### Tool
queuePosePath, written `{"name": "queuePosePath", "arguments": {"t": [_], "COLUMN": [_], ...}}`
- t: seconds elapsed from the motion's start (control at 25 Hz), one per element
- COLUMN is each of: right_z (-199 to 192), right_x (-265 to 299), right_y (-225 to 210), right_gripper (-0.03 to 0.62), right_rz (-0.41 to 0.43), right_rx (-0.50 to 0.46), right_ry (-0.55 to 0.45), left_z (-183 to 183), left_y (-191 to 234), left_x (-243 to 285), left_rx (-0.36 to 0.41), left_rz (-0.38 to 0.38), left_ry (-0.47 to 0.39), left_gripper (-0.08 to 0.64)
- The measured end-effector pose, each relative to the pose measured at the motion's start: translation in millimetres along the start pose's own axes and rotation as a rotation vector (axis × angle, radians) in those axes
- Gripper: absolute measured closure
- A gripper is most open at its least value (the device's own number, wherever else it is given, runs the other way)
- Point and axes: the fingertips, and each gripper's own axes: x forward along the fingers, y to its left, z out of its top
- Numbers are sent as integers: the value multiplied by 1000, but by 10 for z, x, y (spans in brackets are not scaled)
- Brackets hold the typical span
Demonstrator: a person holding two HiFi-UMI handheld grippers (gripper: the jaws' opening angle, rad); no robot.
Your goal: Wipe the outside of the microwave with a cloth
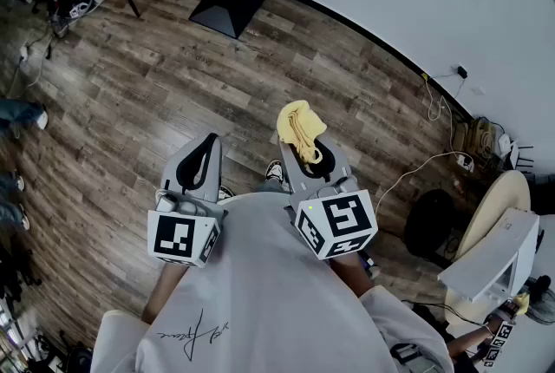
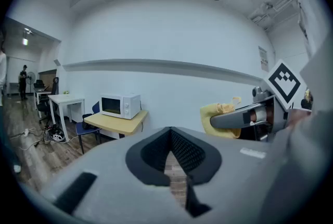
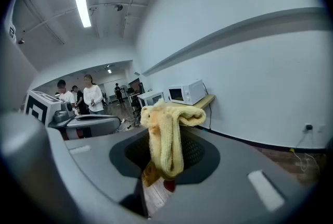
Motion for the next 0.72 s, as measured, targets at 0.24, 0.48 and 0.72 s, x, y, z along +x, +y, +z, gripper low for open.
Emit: {"name": "queuePosePath", "arguments": {"t": [0.24,0.48,0.72], "right_z": [17,-56,-53], "right_x": [-37,-177,-246], "right_y": [-296,-626,-1152], "right_gripper": [482,489,471], "right_rz": [16,60,71], "right_rx": [-23,-117,33], "right_ry": [15,20,8], "left_z": [33,18,45], "left_y": [-196,-519,-787], "left_x": [277,650,977], "left_rx": [-17,4,29], "left_rz": [4,-5,-29], "left_ry": [-10,-14,15], "left_gripper": [569,569,569]}}
